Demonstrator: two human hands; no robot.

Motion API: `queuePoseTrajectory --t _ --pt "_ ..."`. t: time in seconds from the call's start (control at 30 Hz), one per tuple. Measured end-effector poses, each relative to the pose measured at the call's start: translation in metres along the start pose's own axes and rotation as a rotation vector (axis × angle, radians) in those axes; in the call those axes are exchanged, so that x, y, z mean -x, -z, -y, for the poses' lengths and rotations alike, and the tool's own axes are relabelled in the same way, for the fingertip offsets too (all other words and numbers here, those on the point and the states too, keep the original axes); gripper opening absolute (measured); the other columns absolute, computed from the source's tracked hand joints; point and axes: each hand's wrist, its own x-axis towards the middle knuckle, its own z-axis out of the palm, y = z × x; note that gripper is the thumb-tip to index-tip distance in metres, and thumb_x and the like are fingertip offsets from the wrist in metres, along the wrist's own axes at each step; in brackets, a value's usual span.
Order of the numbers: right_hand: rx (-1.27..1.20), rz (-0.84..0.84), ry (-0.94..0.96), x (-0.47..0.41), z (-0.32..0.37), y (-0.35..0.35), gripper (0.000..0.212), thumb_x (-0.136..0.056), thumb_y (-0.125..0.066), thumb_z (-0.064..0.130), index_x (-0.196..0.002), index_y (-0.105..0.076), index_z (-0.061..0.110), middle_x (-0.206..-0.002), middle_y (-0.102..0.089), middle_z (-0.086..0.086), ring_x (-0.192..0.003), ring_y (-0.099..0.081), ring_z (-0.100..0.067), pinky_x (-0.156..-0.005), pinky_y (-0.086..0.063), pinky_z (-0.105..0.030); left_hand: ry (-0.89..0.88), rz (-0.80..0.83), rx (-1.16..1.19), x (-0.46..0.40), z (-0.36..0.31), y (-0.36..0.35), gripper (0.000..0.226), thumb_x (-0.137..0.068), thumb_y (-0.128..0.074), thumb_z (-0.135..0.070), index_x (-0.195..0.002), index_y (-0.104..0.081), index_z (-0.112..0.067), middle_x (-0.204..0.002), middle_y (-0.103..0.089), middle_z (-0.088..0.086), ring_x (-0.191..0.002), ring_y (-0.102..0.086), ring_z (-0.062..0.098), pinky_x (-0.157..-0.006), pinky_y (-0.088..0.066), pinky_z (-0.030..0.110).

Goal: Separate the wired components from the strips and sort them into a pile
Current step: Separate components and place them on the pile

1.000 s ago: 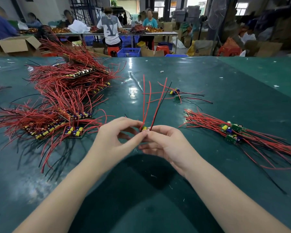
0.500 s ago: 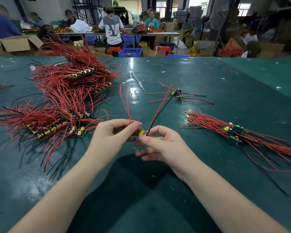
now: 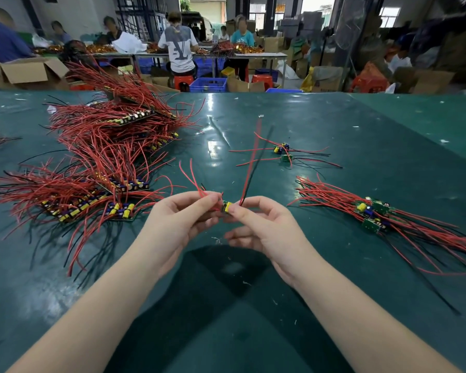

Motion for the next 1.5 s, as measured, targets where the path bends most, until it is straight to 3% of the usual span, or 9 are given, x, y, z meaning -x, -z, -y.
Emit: queuePoseTrajectory --t 0.1,0.23,0.47,0.6,0.83,1.07,1.3,1.5 --pt "0.048 -0.117 0.143 -0.001 -0.002 0.002 0.007 -0.085 -0.070 0.009 -0.090 -0.066 0.011 -0.080 -0.074 -0.006 -0.060 -0.068 -0.021 -0.061 -0.057 -0.027 -0.159 -0.035 -0.112 0.002 0.001 -0.002 0.018 -0.070 -0.071 -0.015 -0.085 -0.073 -0.005 -0.080 -0.074 0.009 -0.073 -0.070 0.014 -0.066 -0.055 0.018" --pt "0.055 -0.163 0.244 -0.001 -0.001 0.004 0.007 -0.087 -0.067 0.002 -0.087 -0.068 0.009 -0.079 -0.075 -0.011 -0.063 -0.071 -0.025 -0.060 -0.056 -0.025 -0.274 -0.030 -0.230 0.003 0.004 -0.004 0.007 -0.077 -0.072 -0.006 -0.083 -0.073 -0.003 -0.083 -0.075 0.009 -0.074 -0.070 0.015 -0.070 -0.056 0.021" --pt "0.098 -0.123 0.336 -0.003 -0.003 0.005 0.010 -0.088 -0.065 -0.001 -0.085 -0.070 0.007 -0.080 -0.074 -0.009 -0.068 -0.072 -0.025 -0.063 -0.057 -0.026 -0.331 0.012 -0.314 0.006 0.003 -0.005 0.014 -0.074 -0.075 -0.011 -0.087 -0.070 -0.010 -0.084 -0.075 0.004 -0.075 -0.069 0.014 -0.073 -0.059 0.030" --pt "0.187 -0.090 0.374 -0.006 -0.003 0.007 0.011 -0.086 -0.068 0.001 -0.083 -0.072 0.010 -0.079 -0.074 -0.005 -0.074 -0.072 -0.020 -0.068 -0.057 -0.027 -0.307 0.010 -0.275 0.005 0.002 -0.004 0.022 -0.080 -0.070 0.000 -0.098 -0.069 -0.013 -0.082 -0.074 0.003 -0.074 -0.069 0.013 -0.071 -0.059 0.027" --pt "0.266 -0.081 0.432 -0.005 -0.002 0.006 0.016 -0.085 -0.069 -0.001 -0.083 -0.074 0.014 -0.081 -0.075 -0.001 -0.076 -0.071 -0.015 -0.075 -0.057 -0.026 -0.317 0.039 -0.400 0.006 0.001 -0.004 0.014 -0.077 -0.076 -0.003 -0.087 -0.075 -0.012 -0.081 -0.074 0.004 -0.074 -0.068 0.013 -0.072 -0.058 0.028" --pt "0.033 -0.072 0.307 -0.006 0.001 0.006 0.013 -0.088 -0.064 0.002 -0.084 -0.071 0.012 -0.084 -0.075 -0.008 -0.078 -0.071 -0.020 -0.077 -0.058 -0.030 -0.148 0.066 -0.068 0.008 -0.001 -0.007 0.019 -0.059 -0.076 -0.019 -0.078 -0.079 -0.019 -0.081 -0.075 0.003 -0.074 -0.068 0.009 -0.069 -0.053 0.017" --pt "-0.132 -0.034 0.207 -0.005 0.002 0.005 0.010 -0.077 -0.069 0.015 -0.085 -0.071 0.012 -0.088 -0.074 -0.011 -0.082 -0.070 -0.020 -0.085 -0.057 -0.034 -0.081 0.102 0.052 0.006 -0.001 -0.006 0.026 -0.055 -0.078 -0.021 -0.081 -0.079 -0.017 -0.083 -0.075 0.005 -0.076 -0.069 0.011 -0.069 -0.053 0.015" --pt "-0.259 0.035 0.069 -0.003 0.008 0.005 0.011 -0.069 -0.070 0.020 -0.076 -0.076 0.015 -0.082 -0.075 -0.008 -0.074 -0.071 -0.015 -0.070 -0.057 -0.023 -0.060 0.132 0.074 0.006 -0.003 -0.004 0.024 -0.057 -0.077 -0.018 -0.081 -0.079 -0.016 -0.084 -0.075 0.006 -0.079 -0.070 0.011 -0.067 -0.053 0.015"
